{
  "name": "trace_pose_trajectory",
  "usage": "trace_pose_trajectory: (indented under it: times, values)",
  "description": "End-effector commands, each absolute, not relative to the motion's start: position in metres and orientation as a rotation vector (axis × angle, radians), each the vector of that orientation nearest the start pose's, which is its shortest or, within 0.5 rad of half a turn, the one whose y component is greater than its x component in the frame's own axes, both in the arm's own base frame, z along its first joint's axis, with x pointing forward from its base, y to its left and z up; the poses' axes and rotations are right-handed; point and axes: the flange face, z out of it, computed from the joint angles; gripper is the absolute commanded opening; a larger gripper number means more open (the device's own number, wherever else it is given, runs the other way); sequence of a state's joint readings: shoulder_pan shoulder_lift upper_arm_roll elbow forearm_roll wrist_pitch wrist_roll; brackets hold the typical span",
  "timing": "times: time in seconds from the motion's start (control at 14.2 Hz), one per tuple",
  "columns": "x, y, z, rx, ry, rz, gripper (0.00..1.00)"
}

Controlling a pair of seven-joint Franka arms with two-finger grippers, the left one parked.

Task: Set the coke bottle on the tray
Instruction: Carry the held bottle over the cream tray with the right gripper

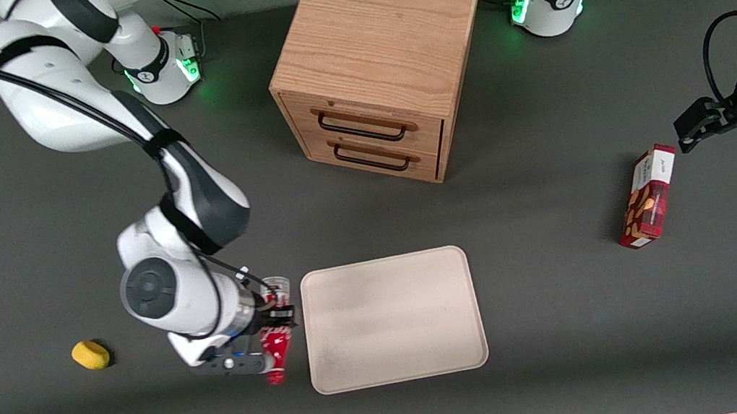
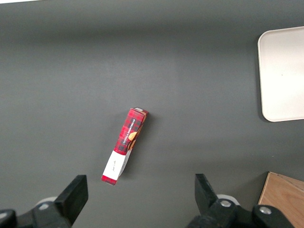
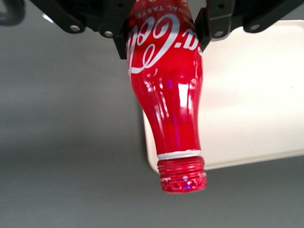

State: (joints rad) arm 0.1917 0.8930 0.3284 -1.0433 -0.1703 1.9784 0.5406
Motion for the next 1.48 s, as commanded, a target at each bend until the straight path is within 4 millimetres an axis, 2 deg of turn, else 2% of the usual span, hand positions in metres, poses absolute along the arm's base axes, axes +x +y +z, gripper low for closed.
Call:
trace_pose_trajectory:
  times: [0.0,0.14,0.56,0.98,1.12,1.2,1.27,1.41]
  values:
    - [0.733,0.306,0.293,-3.011,0.025,-0.039,0.00]
    - [0.731,0.313,0.269,-2.986,0.033,-0.006,0.00]
    - [0.726,0.333,0.220,-2.899,0.092,0.012,0.00]
    - [0.729,0.324,0.202,-2.914,0.100,-0.004,0.00]
    - [0.732,0.319,0.199,-2.921,0.106,-0.027,0.06]
    - [0.730,0.324,0.195,-2.920,0.107,-0.031,0.15]
    - [0.729,0.327,0.194,-2.919,0.101,-0.035,0.17]
    - [0.729,0.329,0.195,-2.915,0.106,-0.044,0.31]
